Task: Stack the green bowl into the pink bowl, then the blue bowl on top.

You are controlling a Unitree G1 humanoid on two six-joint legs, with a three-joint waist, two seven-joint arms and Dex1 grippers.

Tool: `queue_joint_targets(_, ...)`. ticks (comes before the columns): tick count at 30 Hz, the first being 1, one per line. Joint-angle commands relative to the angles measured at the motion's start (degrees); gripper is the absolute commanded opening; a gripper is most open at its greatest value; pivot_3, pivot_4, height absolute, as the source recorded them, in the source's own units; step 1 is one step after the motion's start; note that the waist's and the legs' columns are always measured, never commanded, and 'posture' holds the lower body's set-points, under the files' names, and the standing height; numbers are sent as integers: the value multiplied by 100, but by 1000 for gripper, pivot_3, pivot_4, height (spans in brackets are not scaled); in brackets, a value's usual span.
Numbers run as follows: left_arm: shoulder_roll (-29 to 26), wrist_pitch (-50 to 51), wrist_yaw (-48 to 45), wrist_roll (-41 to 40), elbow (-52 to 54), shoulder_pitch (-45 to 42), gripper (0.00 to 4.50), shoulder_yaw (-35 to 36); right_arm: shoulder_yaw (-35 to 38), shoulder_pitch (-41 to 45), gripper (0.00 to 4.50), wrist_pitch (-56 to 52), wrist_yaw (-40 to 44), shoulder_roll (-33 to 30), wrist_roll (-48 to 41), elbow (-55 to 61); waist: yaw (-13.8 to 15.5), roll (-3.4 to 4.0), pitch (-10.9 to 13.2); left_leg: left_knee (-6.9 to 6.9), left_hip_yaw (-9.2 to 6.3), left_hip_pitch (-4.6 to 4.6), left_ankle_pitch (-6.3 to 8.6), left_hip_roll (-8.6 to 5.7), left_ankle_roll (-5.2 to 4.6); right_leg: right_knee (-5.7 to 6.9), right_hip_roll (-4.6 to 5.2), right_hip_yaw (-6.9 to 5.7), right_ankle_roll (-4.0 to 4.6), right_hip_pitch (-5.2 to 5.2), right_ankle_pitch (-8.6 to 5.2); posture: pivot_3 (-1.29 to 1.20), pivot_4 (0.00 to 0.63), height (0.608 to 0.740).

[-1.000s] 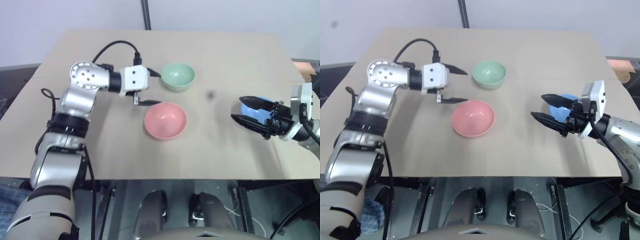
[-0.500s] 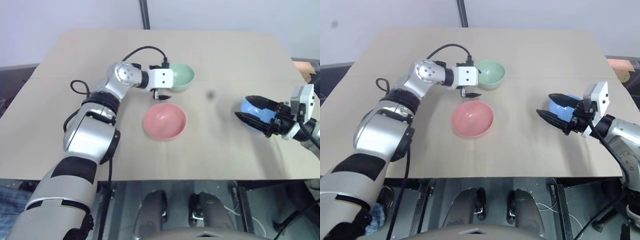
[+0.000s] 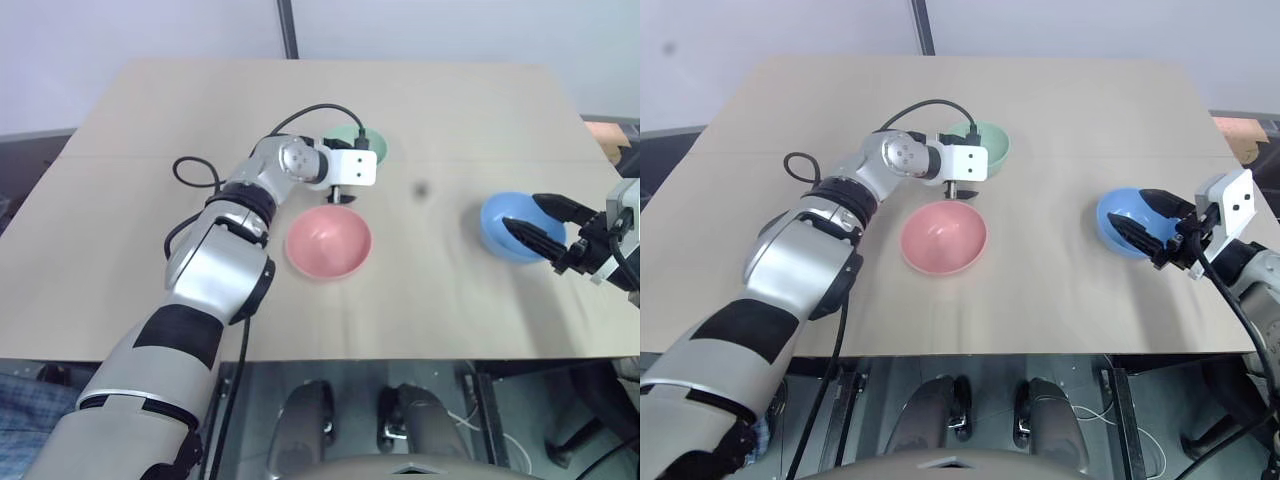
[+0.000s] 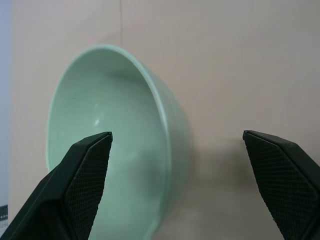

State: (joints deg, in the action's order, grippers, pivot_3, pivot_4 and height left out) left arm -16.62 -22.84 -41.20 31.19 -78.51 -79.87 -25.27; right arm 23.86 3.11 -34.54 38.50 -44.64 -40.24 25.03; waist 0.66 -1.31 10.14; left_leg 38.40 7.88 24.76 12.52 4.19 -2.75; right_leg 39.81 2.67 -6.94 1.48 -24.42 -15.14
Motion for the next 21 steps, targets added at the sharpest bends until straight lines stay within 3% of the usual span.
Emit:
queue_joint_targets(1,42,105,97,33,7,-201,4428,45,307,-40,3610,6,-68,-95,-47,305,4,0,0,0,0,1,0,-1,0,0,0,0,0,0,0,0,150,740)
queue_joint_targets(2,54,117,112,43,5,-198,4428,51,326,-61,3610,-3,-74,-95,-49,328,6,0,0,0,0,1,0,-1,0,0,0,0,0,0,0,0,150,740)
queue_joint_targets(13,21,96,115,82,3,-197,19,47,305,-77,3610,-15,-125,-65,-44,393,3,-1,0,0,-1,1,0,-1,0,1,0,0,0,0,0,0,150,740)
queue_joint_targets(21,-130,-201,308,291,49,-351,19,-42,210,20,3610,-7,-118,-56,-50,347,3,-1,1,0,0,0,-1,-1,1,1,0,0,0,0,0,0,150,740)
